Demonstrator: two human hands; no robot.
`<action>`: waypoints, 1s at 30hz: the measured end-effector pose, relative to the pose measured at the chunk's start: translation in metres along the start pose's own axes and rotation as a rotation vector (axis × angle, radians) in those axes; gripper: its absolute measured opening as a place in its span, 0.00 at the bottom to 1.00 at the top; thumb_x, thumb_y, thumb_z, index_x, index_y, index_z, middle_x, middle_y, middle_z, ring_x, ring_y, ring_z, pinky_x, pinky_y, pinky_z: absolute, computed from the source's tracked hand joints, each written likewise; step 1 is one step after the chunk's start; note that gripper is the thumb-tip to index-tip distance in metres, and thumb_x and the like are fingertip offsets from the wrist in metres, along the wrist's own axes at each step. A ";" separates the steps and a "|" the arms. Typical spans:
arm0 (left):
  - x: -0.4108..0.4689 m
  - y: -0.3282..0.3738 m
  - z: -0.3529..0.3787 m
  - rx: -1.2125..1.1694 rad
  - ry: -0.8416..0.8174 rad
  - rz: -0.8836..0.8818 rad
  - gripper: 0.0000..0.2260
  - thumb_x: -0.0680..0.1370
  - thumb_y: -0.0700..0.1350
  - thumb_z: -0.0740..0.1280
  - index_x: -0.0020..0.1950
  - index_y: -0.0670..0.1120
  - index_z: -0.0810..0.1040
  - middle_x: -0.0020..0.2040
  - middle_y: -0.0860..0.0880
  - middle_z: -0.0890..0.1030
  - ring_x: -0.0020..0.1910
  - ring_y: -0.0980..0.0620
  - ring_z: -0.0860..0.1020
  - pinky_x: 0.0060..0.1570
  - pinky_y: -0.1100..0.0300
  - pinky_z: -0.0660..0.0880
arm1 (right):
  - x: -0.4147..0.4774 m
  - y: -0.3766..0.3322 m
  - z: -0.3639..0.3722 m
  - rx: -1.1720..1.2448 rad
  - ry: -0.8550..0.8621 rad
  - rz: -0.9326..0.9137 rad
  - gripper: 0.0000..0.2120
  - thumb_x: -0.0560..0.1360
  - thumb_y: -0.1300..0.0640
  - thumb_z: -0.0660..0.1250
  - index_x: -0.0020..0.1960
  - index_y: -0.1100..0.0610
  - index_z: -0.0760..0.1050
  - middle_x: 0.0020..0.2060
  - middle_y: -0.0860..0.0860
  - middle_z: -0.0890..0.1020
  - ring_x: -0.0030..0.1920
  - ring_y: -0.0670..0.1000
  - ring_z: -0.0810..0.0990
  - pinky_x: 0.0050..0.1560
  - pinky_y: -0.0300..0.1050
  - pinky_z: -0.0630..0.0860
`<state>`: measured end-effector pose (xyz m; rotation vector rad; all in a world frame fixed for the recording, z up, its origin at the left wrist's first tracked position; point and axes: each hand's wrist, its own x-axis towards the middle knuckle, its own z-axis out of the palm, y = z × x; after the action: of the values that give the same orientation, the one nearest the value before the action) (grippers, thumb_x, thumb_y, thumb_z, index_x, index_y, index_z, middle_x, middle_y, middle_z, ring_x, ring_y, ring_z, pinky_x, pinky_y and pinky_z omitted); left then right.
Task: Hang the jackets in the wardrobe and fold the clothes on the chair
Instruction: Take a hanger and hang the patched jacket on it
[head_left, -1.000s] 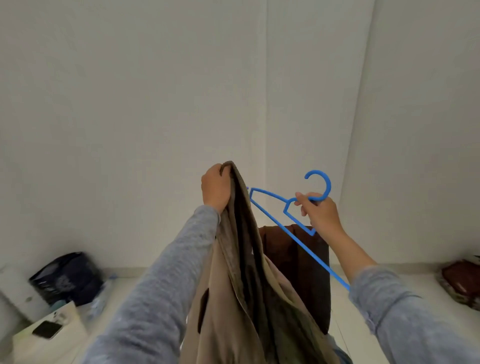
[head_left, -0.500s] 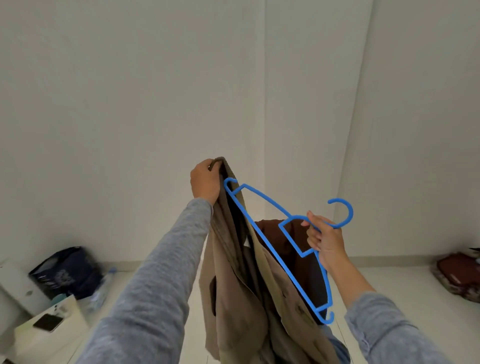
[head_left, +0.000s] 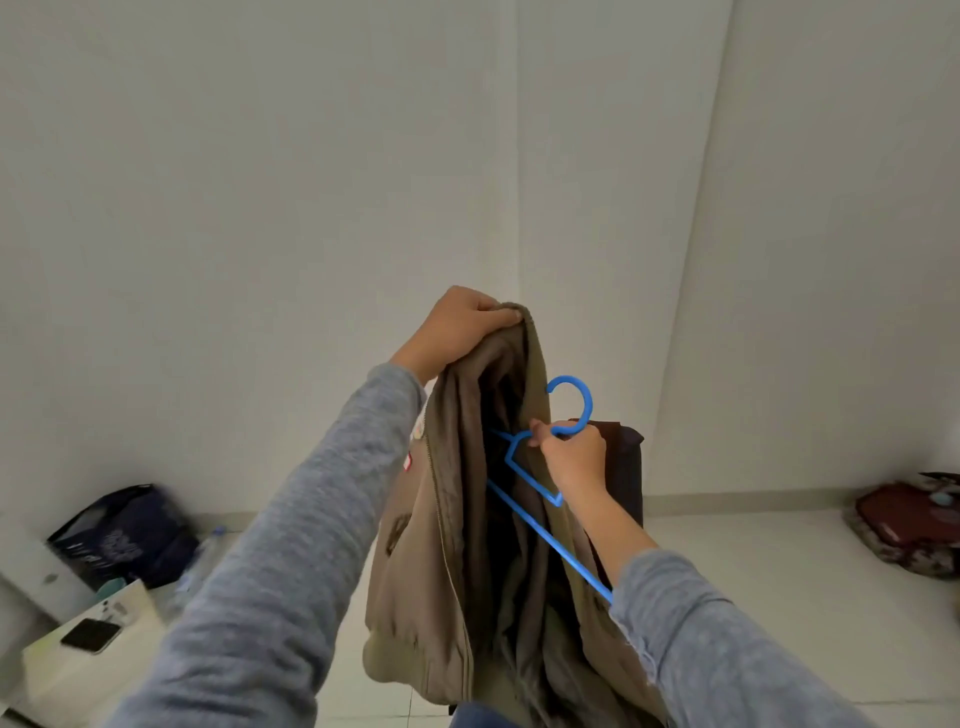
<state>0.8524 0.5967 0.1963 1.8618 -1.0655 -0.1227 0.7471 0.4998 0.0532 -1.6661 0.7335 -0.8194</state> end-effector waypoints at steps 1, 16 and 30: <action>-0.005 0.005 -0.005 0.041 -0.093 -0.035 0.13 0.76 0.47 0.68 0.37 0.38 0.75 0.33 0.44 0.70 0.31 0.51 0.67 0.34 0.60 0.66 | 0.000 -0.003 0.001 0.036 0.011 0.022 0.14 0.75 0.56 0.68 0.36 0.66 0.79 0.25 0.53 0.72 0.27 0.49 0.68 0.29 0.39 0.64; -0.024 -0.083 0.019 0.945 -0.244 0.116 0.21 0.74 0.45 0.68 0.66 0.48 0.72 0.63 0.48 0.73 0.64 0.46 0.70 0.60 0.50 0.68 | 0.003 -0.002 0.005 0.249 0.035 -0.002 0.17 0.76 0.65 0.63 0.29 0.58 0.69 0.27 0.53 0.71 0.30 0.48 0.69 0.34 0.40 0.68; -0.052 -0.141 0.025 0.646 -0.015 0.167 0.14 0.76 0.30 0.58 0.56 0.40 0.80 0.51 0.43 0.78 0.51 0.45 0.73 0.51 0.53 0.70 | 0.006 0.017 -0.024 0.209 -0.609 0.185 0.13 0.77 0.65 0.57 0.55 0.60 0.79 0.49 0.55 0.82 0.54 0.52 0.80 0.58 0.59 0.76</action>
<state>0.8954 0.6396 0.0563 2.3220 -1.3738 0.3453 0.7297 0.4783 0.0418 -1.5146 0.3508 -0.2194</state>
